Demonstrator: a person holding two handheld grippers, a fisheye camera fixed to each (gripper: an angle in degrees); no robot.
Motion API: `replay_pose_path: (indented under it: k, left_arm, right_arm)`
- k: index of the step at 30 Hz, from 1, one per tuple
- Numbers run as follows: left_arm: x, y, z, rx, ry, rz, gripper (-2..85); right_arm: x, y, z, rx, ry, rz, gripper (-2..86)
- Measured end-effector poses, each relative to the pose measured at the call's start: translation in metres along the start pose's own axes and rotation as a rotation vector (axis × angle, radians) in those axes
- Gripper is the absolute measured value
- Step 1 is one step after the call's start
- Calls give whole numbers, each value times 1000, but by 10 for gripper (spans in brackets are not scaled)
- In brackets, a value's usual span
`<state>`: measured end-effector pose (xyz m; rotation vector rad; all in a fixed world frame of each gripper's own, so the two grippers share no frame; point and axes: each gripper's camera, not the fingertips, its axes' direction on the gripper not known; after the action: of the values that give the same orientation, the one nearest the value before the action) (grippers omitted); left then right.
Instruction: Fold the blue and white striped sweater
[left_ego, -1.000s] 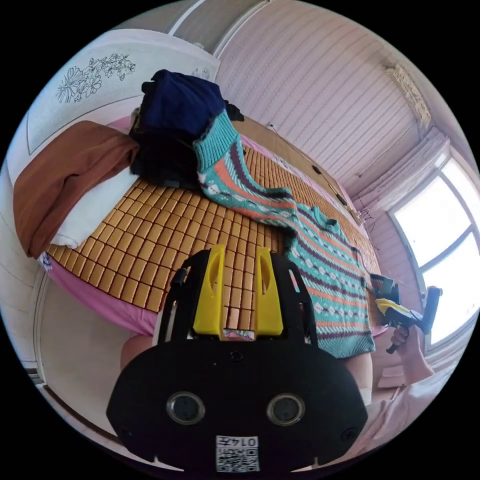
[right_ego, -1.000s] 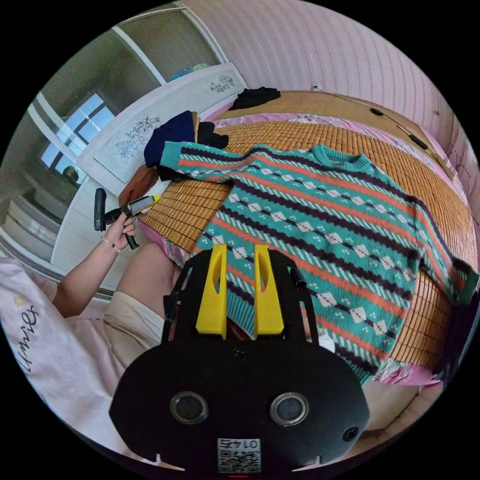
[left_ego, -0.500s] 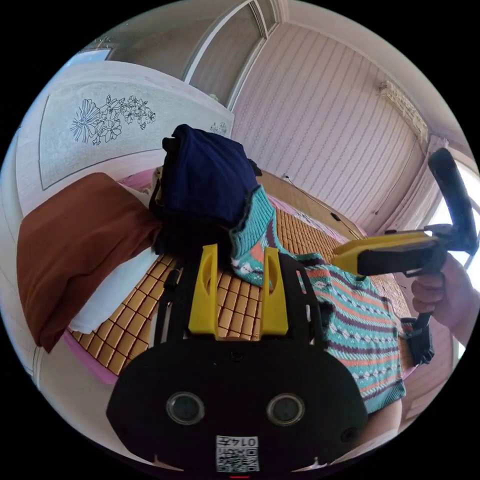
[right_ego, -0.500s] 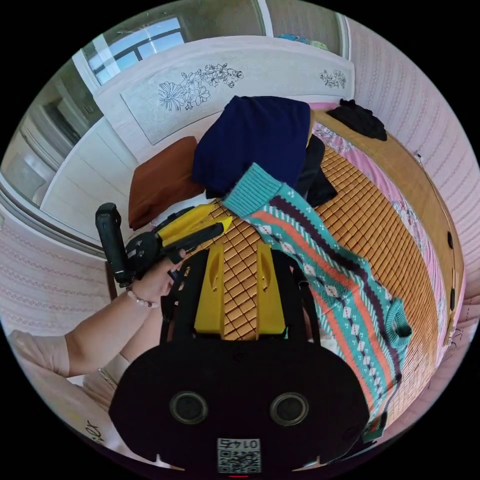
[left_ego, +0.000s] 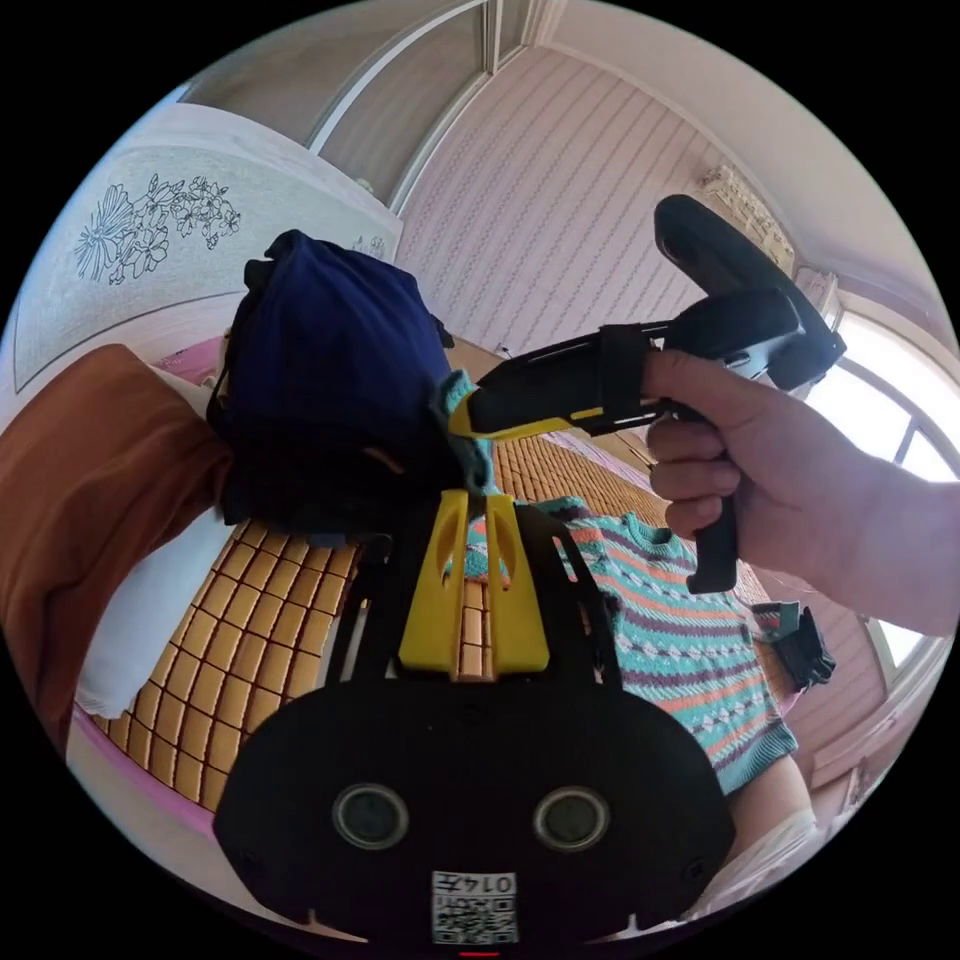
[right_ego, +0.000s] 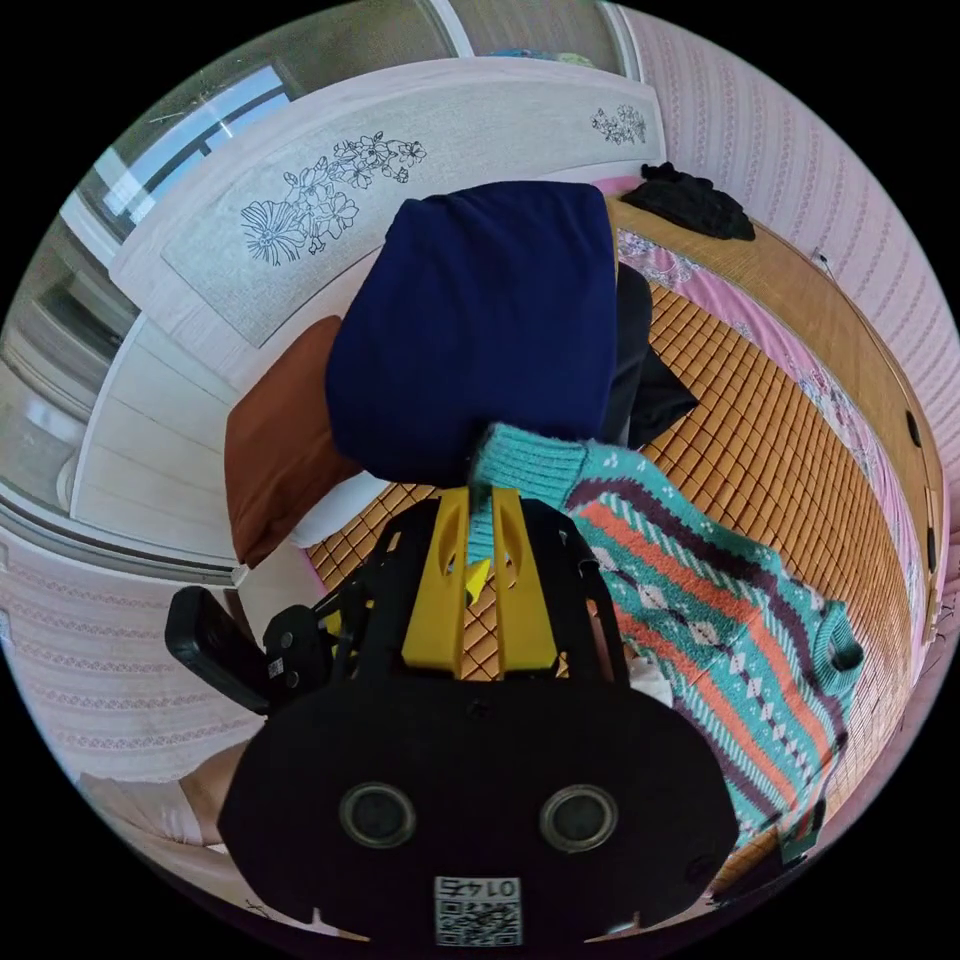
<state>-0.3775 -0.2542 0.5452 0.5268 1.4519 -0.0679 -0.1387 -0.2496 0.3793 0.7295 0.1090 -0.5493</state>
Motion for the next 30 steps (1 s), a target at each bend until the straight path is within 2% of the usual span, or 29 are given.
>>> replay_pose_path:
  k: [6,12,18,21,23,26,30]
  left_arm:
    - [50,19,-21,33,48,54,5]
    - [148,14,-24,97,265,166,3]
    - [320,35,-24,101,625,404,36]
    - [389,108,-24,96,701,511,51]
    - [415,177,1,-22,678,581,52]
    - [409,252,49,-299,700,542,50]
    - [394,318,78,-486,652,499,47]
  right_arm:
    - [27,52,-55,117,13,-74,12]
    - [96,130,-164,354,21,31,8]
    - [182,309,-293,660,-38,289,10]
    - [217,415,-300,579,130,498,15]
    - [248,488,-273,348,274,711,19]
    - [261,557,-246,226,287,825,23]
    - [274,604,-226,243,212,932,28]
